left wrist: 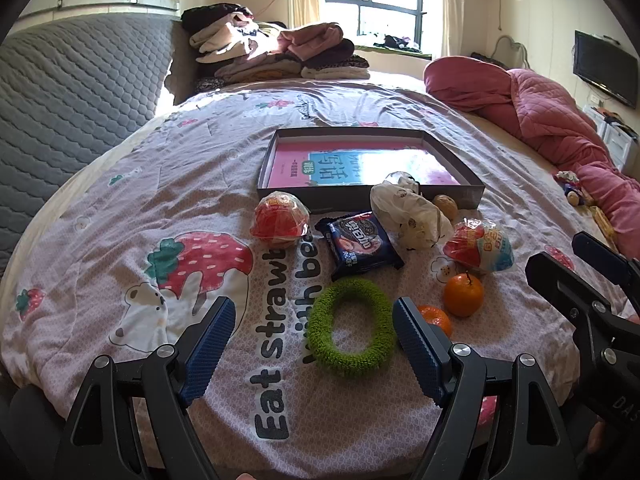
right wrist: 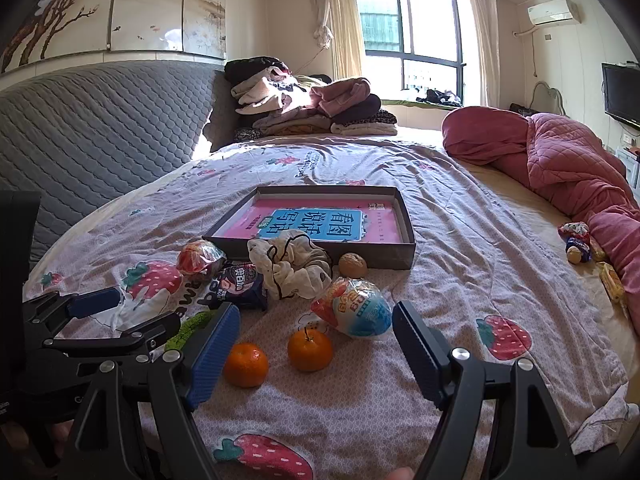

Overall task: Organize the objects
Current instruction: 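Move left tool toward green fuzzy ring while right tool approaches a mandarin orange, then close left tool on the green ring while right tool closes on the orange, then carry the green ring with left tool over the tray while right tool carries the orange, then open left tool to drop the ring on the book while right tool releases the orange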

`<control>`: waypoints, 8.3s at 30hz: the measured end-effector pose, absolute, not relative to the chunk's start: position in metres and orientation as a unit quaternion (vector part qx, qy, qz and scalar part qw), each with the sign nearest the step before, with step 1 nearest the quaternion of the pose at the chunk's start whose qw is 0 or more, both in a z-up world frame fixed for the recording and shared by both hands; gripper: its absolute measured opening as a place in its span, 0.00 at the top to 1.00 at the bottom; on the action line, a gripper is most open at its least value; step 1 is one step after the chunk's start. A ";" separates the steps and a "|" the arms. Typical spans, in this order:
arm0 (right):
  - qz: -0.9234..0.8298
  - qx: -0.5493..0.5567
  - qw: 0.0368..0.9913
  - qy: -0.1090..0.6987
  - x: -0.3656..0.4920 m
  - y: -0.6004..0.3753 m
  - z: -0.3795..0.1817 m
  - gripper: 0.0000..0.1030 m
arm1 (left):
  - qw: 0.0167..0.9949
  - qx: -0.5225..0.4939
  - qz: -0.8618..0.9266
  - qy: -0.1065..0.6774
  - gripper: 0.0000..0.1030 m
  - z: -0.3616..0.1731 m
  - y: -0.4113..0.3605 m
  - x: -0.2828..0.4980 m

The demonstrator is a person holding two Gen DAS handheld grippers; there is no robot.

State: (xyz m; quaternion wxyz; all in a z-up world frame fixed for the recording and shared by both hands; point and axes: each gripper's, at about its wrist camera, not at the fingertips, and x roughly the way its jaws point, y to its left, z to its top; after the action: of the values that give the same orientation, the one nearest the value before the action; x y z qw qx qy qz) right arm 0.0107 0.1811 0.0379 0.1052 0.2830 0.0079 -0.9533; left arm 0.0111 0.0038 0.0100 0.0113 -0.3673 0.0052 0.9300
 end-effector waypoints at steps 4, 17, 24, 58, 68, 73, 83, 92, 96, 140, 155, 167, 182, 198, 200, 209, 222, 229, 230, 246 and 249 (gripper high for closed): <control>-0.953 0.284 0.105 0.009 0.011 0.180 0.038 0.24 | 0.011 -0.367 0.930 0.006 0.21 0.011 0.004 0.012; -0.954 0.281 0.107 0.013 0.011 0.179 0.038 0.24 | 0.012 -0.370 0.929 0.005 0.21 0.010 0.003 0.011; -0.953 0.284 0.109 0.014 0.012 0.179 0.037 0.24 | 0.010 -0.372 0.928 0.005 0.21 0.009 0.003 0.011; -0.924 0.363 0.121 0.003 0.002 0.184 0.008 0.24 | 0.004 -0.432 0.902 0.006 0.21 -0.016 -0.009 0.011; -0.921 0.381 0.082 -0.026 -0.014 0.198 -0.005 0.24 | 0.004 -0.437 0.899 -0.021 0.21 -0.021 -0.020 -0.003; -0.918 0.388 0.082 -0.019 -0.023 0.191 -0.012 0.29 | 0.010 -0.437 0.899 -0.026 0.21 -0.022 -0.021 -0.014; -0.909 0.409 0.081 -0.026 -0.041 0.183 -0.028 0.38 | 0.008 -0.462 0.887 -0.024 0.21 -0.039 -0.021 -0.036; -0.906 0.414 0.088 -0.020 -0.048 0.176 -0.034 0.42 | 0.014 -0.465 0.885 -0.021 0.21 -0.049 -0.016 -0.049; -0.902 0.421 0.090 -0.019 -0.053 0.173 -0.038 0.46 | 0.015 -0.461 0.887 -0.012 0.32 -0.052 -0.014 -0.054; -0.936 0.319 0.145 -0.027 -0.028 0.181 -0.007 0.62 | 0.119 -0.381 0.915 -0.051 0.87 -0.019 -0.011 -0.027; -0.947 0.288 0.142 -0.018 -0.041 0.187 0.013 0.62 | 0.120 -0.362 0.922 -0.065 0.87 0.010 -0.015 -0.042; -0.956 0.262 0.132 -0.001 -0.072 0.191 0.028 0.62 | 0.127 -0.349 0.926 -0.062 0.87 0.027 -0.011 -0.086; -0.953 0.279 0.123 0.009 -0.131 0.207 0.035 0.62 | 0.105 -0.359 0.924 -0.072 0.87 0.031 -0.032 -0.142; -0.932 0.337 0.128 0.029 -0.199 0.220 0.014 0.62 | 0.108 -0.386 0.914 -0.070 0.87 0.022 -0.034 -0.200; -0.928 0.348 0.131 0.028 -0.206 0.220 0.009 0.62 | 0.109 -0.391 0.911 -0.072 0.87 0.018 -0.035 -0.207; -0.905 0.399 0.142 0.029 -0.235 0.218 -0.016 0.62 | 0.104 -0.416 0.899 -0.087 0.87 0.001 -0.048 -0.233; -0.893 0.423 0.138 0.064 -0.243 0.207 -0.034 0.62 | 0.073 -0.453 0.885 -0.080 0.87 -0.021 -0.060 -0.256; -0.893 0.425 0.136 0.067 -0.244 0.205 -0.034 0.62 | 0.082 -0.477 0.873 -0.058 0.86 -0.036 -0.052 -0.262; -0.893 0.424 0.136 0.069 -0.243 0.204 -0.034 0.62 | 0.084 -0.476 0.873 -0.056 0.86 -0.036 -0.051 -0.262; -0.897 0.421 0.125 0.051 -0.245 0.214 -0.026 0.52 | 0.080 -0.465 0.880 -0.062 0.62 -0.022 -0.054 -0.254; -0.898 0.420 0.123 0.050 -0.244 0.214 -0.024 0.52 | 0.076 -0.461 0.882 -0.059 0.62 -0.018 -0.054 -0.252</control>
State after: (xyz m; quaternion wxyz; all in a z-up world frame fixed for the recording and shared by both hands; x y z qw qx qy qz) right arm -0.2441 0.2142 -0.0245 0.1234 0.4203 0.0498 -0.8976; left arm -0.2516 -0.0539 -0.0184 0.0756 -0.4610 -0.0594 0.8822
